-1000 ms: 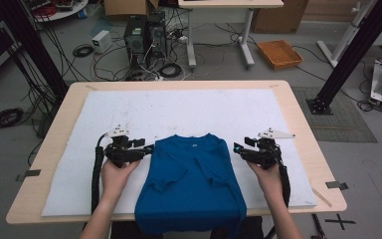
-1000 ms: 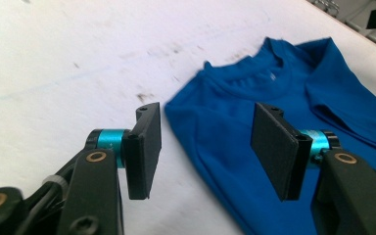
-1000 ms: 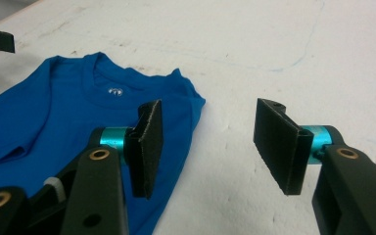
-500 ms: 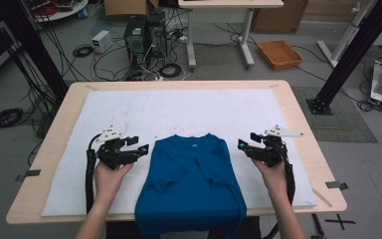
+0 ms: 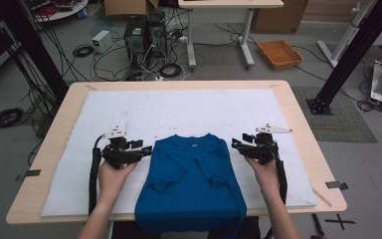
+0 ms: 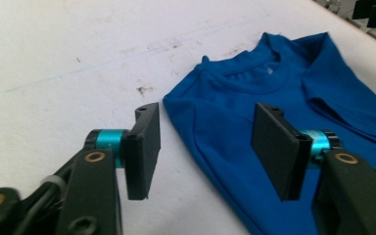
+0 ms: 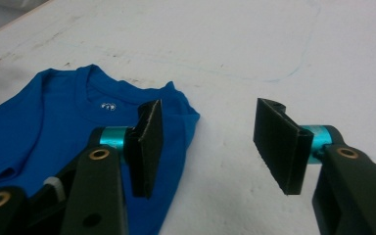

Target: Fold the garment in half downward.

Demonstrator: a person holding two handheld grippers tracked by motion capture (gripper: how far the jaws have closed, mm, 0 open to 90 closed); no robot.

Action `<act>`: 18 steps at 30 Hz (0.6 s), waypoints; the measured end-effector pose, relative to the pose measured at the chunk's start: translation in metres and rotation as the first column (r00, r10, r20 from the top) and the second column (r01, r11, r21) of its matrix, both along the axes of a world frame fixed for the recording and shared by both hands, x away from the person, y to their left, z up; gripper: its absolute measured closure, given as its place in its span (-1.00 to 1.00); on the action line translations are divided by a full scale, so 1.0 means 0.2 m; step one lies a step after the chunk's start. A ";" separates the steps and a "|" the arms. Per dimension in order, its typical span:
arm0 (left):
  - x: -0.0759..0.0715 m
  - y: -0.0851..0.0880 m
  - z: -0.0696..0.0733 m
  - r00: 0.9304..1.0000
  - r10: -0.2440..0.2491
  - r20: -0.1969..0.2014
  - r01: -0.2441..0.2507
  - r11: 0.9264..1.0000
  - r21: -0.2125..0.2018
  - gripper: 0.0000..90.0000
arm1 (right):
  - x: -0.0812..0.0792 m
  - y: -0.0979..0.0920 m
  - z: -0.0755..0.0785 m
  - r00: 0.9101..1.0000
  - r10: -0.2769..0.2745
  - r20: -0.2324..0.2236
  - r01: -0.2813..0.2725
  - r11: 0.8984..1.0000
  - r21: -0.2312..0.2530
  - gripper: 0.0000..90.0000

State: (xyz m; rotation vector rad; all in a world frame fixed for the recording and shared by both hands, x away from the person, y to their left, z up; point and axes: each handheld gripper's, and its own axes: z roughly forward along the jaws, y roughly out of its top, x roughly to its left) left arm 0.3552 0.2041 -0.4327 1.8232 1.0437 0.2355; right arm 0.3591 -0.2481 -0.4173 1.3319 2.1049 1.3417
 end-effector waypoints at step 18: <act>0.09 -0.13 -0.09 0.993 0.039 -0.114 -0.032 0.998 0.062 0.37 | 0.07 0.17 -0.15 0.994 0.013 -0.106 -0.024 0.995 -0.098 0.49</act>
